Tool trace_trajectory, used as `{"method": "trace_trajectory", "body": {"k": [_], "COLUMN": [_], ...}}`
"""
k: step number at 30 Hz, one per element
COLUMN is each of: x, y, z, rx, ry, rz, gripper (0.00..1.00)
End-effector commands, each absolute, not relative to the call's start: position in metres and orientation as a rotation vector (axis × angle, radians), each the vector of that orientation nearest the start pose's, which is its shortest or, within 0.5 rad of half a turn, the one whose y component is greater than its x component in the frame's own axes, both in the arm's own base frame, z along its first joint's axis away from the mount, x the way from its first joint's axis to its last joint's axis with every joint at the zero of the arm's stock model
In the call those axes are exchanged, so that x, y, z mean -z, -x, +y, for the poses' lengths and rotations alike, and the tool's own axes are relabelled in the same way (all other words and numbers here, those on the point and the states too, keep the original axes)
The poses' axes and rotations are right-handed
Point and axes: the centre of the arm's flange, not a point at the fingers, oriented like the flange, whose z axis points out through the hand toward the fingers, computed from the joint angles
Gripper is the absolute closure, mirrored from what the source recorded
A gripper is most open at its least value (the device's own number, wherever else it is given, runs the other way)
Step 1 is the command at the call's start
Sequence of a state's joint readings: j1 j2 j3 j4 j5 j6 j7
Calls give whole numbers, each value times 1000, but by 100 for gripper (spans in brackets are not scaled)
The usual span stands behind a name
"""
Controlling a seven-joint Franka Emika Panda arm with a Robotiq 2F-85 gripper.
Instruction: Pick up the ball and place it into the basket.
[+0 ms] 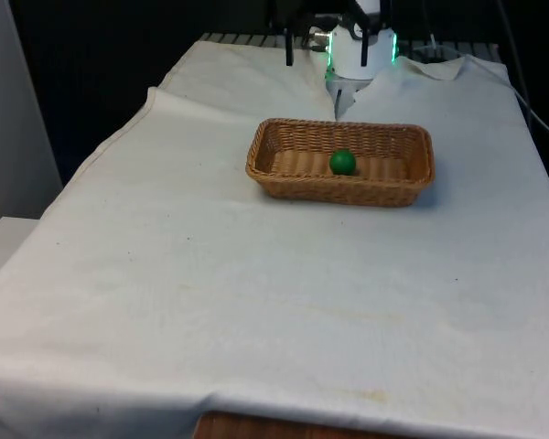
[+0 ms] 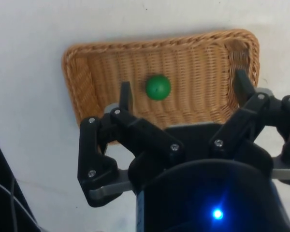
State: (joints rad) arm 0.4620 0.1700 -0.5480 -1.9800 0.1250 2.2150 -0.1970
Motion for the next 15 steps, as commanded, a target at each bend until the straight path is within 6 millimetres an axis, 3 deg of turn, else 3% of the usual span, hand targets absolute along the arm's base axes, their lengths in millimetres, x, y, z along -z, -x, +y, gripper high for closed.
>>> {"method": "trace_trajectory", "body": {"k": [1, 6, 15], "x": [-404, -406, -409], "y": [-588, -575, -563], "z": [-32, -22, -21], "rx": [148, 139, 127], "ry": [3145, 3148, 3155], "rz": [-78, -85, -54], "gripper": [0, 0, 0]}}
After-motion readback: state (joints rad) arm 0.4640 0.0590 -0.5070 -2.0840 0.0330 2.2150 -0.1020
